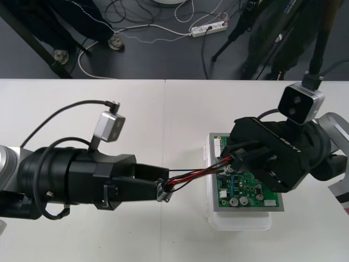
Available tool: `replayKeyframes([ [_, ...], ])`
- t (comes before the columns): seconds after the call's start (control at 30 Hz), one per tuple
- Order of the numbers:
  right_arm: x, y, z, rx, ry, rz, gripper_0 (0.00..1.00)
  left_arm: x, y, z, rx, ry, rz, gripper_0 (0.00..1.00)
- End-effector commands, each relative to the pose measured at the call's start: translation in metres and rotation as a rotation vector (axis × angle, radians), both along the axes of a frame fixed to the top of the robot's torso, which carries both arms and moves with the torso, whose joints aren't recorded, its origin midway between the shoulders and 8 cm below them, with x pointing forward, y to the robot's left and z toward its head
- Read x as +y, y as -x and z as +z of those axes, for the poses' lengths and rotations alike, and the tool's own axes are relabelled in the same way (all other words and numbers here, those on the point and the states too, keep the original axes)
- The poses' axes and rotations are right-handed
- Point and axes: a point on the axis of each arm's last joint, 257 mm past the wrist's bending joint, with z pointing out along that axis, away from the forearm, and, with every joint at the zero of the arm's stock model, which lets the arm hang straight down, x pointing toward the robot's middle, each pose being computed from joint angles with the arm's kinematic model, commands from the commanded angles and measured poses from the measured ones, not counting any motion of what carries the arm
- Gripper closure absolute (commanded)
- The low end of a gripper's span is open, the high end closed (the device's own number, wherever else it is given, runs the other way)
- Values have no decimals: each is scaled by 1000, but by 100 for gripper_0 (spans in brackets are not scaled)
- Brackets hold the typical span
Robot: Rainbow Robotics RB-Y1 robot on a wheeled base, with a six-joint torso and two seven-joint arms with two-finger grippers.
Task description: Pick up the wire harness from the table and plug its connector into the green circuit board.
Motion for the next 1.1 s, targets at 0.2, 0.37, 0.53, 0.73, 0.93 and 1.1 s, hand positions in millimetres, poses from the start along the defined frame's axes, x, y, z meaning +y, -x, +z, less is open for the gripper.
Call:
replayKeyframes([
  [0.2,-19,5,13,-62,3,-151,100,18,-41,51,-235,85,171,0],
  [0.37,-17,-5,15,-59,2,-235,100,25,-50,65,-334,106,210,0],
  [0.53,-10,-15,14,-86,15,-312,100,30,-57,76,-404,111,235,0],
  [0.73,-6,-31,21,-217,50,-467,100,27,-63,86,-431,131,251,0],
  [0.93,3,-41,25,-257,73,-574,100,12,-57,90,-457,143,213,0],
  [1.1,9,-49,28,-292,80,-647,100,-3,-48,93,-450,179,179,0],
])
